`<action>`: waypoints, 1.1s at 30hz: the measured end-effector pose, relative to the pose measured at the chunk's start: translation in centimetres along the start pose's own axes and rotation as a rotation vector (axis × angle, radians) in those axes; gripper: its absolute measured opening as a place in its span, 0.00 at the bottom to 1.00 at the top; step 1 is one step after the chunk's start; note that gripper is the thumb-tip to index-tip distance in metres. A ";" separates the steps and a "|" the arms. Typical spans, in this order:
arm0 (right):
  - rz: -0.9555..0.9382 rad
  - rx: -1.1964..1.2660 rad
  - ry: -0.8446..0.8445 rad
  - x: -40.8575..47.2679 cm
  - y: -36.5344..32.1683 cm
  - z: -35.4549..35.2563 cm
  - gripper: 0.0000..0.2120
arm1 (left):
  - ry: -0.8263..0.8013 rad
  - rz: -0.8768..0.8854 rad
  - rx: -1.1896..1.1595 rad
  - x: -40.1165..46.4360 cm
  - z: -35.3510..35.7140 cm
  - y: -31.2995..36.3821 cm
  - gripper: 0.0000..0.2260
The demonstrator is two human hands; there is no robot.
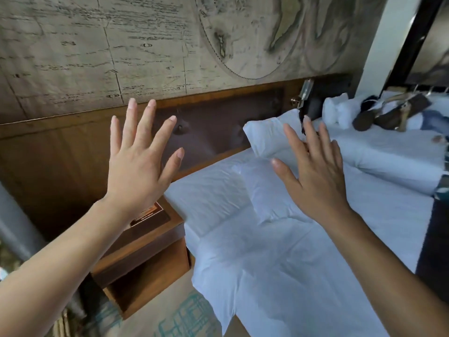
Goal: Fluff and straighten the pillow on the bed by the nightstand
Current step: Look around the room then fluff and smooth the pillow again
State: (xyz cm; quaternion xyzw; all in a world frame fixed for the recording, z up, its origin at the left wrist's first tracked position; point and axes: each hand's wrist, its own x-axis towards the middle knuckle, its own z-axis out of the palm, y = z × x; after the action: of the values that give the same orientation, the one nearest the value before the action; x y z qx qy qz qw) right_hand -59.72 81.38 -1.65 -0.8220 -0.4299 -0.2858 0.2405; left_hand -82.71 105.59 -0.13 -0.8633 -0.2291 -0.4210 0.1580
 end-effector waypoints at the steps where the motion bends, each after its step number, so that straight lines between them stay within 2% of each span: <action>1: 0.013 -0.024 0.000 0.7 -0.5 0.6 0.35 | 0.006 0.018 -0.019 1.0 1.1 -1.0 0.27; 5: 0.097 -0.094 0.016 2.7 -1.3 2.6 0.35 | 0.033 0.089 -0.081 4.7 5.3 -4.0 0.27; 13: 0.240 -0.157 -0.024 5.3 0.2 6.3 0.37 | 0.012 0.156 -0.213 9.0 14.3 -4.8 0.28; 28: 0.293 -0.137 -0.019 17.3 9.5 16.2 0.36 | 0.054 0.176 -0.254 21.4 29.7 -3.3 0.27; 33: 0.348 -0.167 -0.043 19.3 11.7 18.5 0.37 | 0.015 0.201 -0.314 24.1 35.3 -1.8 0.27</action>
State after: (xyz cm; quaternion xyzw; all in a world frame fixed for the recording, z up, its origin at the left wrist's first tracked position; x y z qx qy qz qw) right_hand -35.97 98.20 -3.73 -0.9070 -0.2609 -0.2569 0.2079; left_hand -47.51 129.87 -1.76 -0.8927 -0.0720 -0.4401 0.0643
